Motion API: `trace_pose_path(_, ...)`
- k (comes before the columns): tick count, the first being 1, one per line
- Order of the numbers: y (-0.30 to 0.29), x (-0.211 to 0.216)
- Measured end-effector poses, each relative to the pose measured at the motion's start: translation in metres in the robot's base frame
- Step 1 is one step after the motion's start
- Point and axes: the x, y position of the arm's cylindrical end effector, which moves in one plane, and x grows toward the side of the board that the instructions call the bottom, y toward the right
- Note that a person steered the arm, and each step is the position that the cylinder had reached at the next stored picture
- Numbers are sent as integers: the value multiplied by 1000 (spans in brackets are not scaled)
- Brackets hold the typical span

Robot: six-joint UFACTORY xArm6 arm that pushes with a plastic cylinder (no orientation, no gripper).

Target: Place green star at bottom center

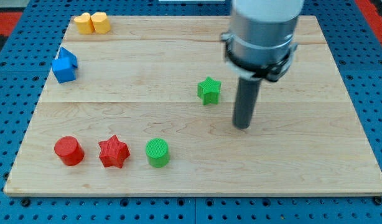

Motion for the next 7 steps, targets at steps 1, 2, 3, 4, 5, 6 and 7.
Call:
trace_pose_path(1, 15, -39)
trace_pose_path(2, 7, -71)
trace_pose_path(3, -27, -97)
trace_pose_path(4, -81, -111)
trace_pose_path(5, -89, -93)
trace_pose_path(6, -76, -60)
trace_pose_path(7, -37, -58)
